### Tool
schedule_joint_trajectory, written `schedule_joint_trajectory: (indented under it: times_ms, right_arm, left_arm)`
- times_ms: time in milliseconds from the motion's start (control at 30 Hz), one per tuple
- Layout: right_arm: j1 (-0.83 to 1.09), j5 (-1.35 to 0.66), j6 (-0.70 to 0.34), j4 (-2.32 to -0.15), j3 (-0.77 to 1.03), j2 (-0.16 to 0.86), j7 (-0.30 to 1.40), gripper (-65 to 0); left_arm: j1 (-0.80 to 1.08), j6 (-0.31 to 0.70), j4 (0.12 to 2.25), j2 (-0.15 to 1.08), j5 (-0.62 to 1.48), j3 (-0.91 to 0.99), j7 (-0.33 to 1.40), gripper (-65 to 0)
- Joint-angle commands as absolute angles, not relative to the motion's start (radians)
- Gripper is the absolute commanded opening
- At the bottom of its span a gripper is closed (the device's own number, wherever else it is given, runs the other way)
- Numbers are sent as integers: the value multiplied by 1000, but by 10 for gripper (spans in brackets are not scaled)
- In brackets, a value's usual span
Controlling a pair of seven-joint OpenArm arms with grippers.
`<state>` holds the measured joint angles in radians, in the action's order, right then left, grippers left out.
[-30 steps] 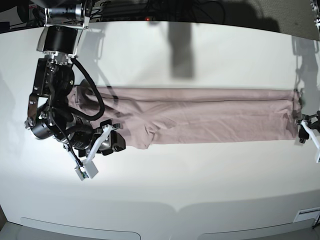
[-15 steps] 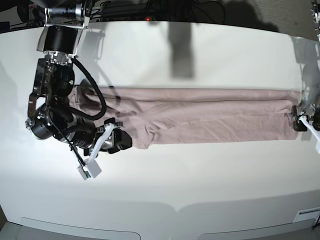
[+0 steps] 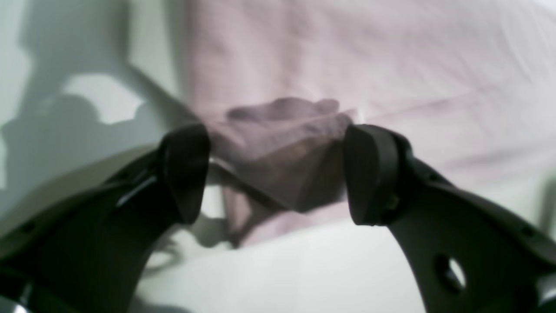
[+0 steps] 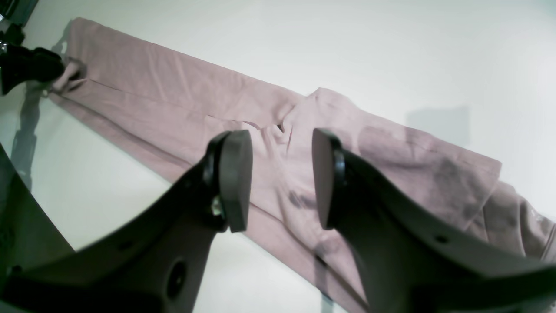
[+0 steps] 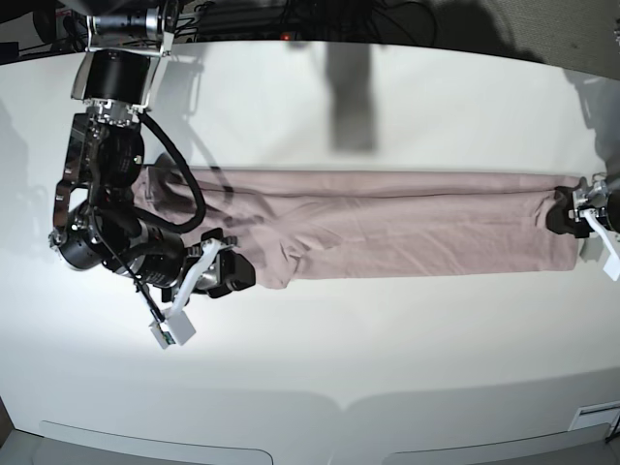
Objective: Fold the T-shirt properly
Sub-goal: 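Grasp the strip's other end with the left gripper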
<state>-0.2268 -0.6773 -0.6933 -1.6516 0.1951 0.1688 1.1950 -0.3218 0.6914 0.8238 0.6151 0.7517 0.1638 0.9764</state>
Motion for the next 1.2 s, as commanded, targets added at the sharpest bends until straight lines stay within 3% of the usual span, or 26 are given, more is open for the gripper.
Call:
schedule_joint_trajectory:
  times_ms: [0, 167, 367, 633, 1167]
  right_arm:
    - [-249, -693, -698, -1673, 196, 175, 1180, -410]
    - [-249, -693, -698, -1673, 196, 175, 1180, -410]
    - [-249, -693, -698, -1673, 196, 175, 1180, -410]
    - [-249, -693, -698, -1673, 196, 175, 1182, -410]
    - [-249, -693, -698, -1673, 197, 180, 1187, -410]
  left_arm:
    - [-346, 698, 825, 643, 775, 170, 972, -195]
    - [-343, 698, 767, 643, 738, 170, 933, -195]
    - [-332, 698, 726, 643, 580, 170, 722, -195]
    - [-327, 698, 726, 580, 736, 170, 892, -195]
    - [-327, 698, 726, 550, 738, 170, 950, -195]
